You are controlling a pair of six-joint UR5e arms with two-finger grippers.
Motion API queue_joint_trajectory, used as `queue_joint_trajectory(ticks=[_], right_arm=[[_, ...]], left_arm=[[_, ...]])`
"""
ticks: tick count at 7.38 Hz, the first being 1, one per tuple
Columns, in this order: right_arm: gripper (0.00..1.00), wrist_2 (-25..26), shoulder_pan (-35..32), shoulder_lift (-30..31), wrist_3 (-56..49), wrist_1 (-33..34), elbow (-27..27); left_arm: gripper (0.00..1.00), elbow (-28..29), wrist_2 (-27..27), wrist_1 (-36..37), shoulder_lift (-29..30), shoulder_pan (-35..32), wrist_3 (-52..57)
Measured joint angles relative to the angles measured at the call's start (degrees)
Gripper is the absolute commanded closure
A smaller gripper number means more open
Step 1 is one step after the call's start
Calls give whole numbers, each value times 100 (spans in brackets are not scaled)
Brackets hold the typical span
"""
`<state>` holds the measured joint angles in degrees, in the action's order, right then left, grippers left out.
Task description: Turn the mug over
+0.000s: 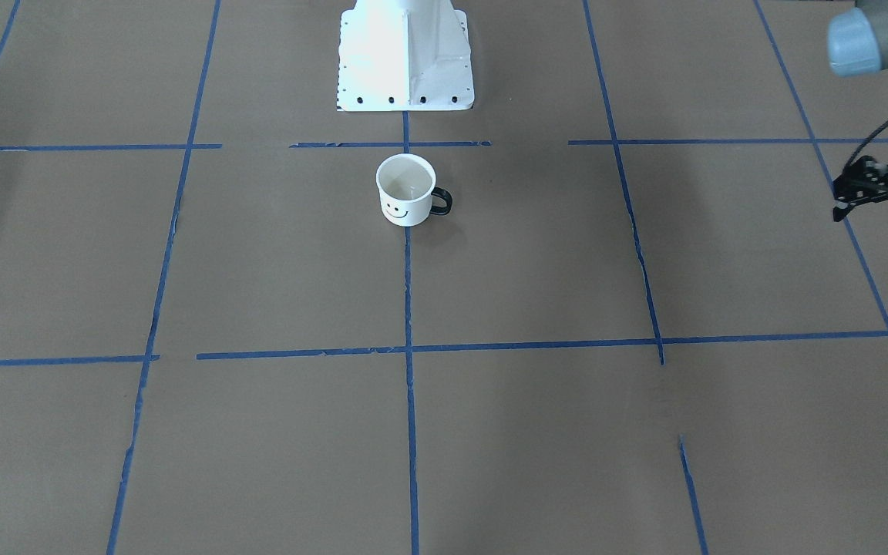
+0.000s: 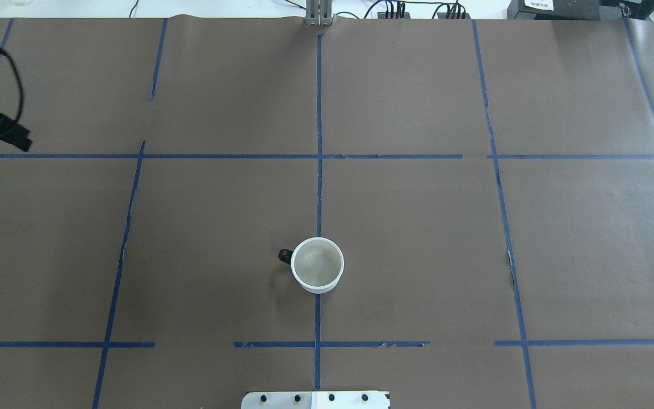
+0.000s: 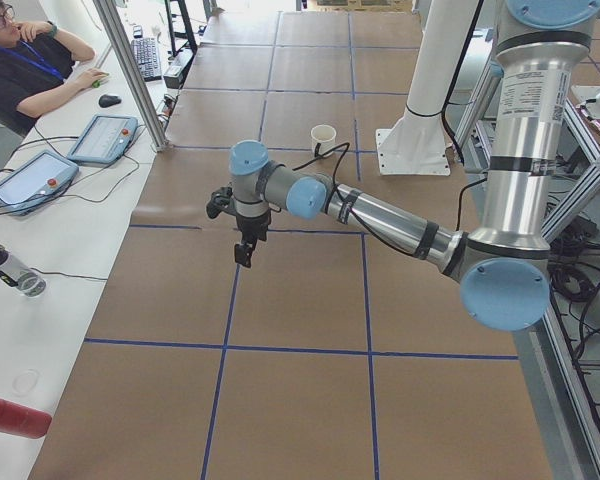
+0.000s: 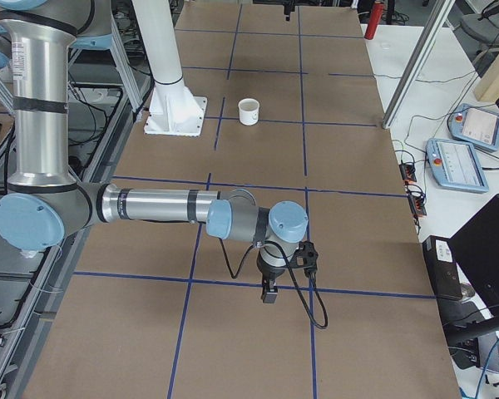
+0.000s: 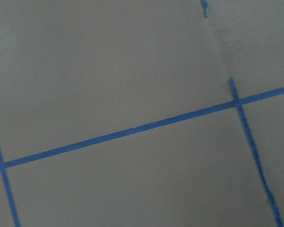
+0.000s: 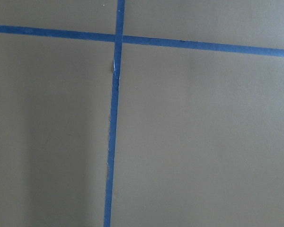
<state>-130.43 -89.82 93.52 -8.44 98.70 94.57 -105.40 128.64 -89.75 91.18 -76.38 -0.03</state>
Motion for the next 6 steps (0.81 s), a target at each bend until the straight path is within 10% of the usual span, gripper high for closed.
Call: queue_joint_trajectory(ticks=[6], right_arm=[[0,0,-2,0,0,0,0]], left_arm=[[0,912,328,32,-381,-1721,1498]])
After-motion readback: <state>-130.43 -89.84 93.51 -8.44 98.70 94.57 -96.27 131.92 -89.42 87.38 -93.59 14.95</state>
